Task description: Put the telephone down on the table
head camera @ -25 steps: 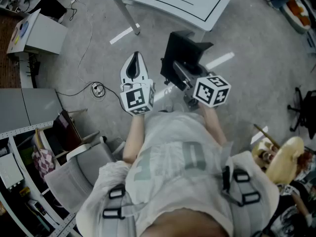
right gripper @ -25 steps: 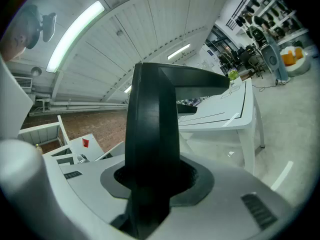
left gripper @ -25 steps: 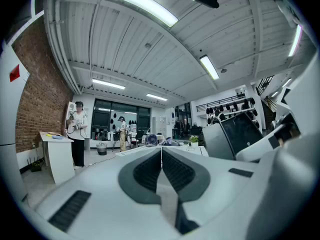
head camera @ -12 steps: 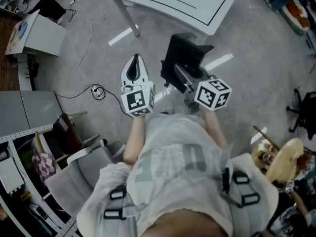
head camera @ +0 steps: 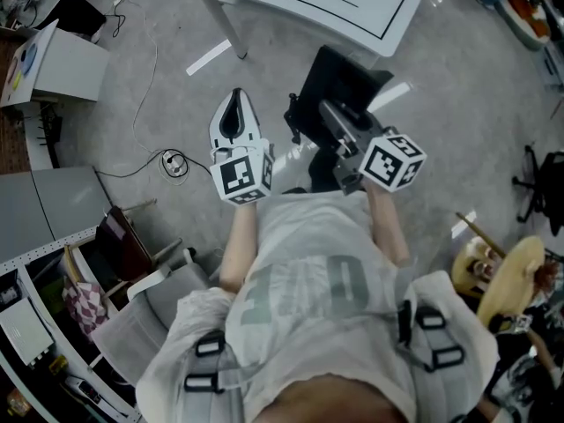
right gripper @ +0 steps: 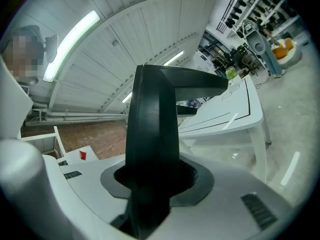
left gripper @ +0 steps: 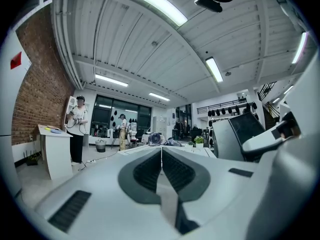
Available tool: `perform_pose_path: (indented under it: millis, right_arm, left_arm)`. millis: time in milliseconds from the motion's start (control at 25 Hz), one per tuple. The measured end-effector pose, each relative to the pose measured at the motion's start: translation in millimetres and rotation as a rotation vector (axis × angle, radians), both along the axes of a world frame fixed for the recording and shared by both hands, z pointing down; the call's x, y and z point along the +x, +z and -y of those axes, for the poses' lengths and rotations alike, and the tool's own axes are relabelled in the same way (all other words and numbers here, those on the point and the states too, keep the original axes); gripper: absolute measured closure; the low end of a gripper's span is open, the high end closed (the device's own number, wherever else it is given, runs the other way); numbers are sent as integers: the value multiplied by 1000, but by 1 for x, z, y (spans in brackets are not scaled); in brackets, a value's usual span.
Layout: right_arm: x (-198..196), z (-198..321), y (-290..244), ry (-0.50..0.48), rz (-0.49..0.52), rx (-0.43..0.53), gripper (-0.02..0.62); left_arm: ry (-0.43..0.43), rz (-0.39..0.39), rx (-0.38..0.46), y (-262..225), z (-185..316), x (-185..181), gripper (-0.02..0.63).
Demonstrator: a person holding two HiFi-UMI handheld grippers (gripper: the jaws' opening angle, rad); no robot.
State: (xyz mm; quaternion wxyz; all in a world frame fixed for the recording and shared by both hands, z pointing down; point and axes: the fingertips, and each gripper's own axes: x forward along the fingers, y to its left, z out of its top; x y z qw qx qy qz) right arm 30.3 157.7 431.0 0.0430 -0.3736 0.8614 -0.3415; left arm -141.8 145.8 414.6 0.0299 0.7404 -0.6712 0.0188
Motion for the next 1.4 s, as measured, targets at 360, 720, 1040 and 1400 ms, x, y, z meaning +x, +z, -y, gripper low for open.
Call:
perform_pose_path:
  millis: [360, 720, 1040, 1400]
  right_arm:
    - [6, 31, -6, 30, 30, 20, 443]
    - [-2, 88, 3, -9, 59, 26, 443]
    - [-13, 162, -11, -56, 62, 25, 443]
    - [-5, 251, -28, -86, 103, 39, 443]
  left_arm:
    - [6, -26, 17, 3, 29, -7, 597]
    - [-13, -31, 47, 1, 86, -10, 597]
    - [-25, 10, 68, -23, 159, -13, 597]
    - [-35, -3, 44, -18, 255, 0, 597]
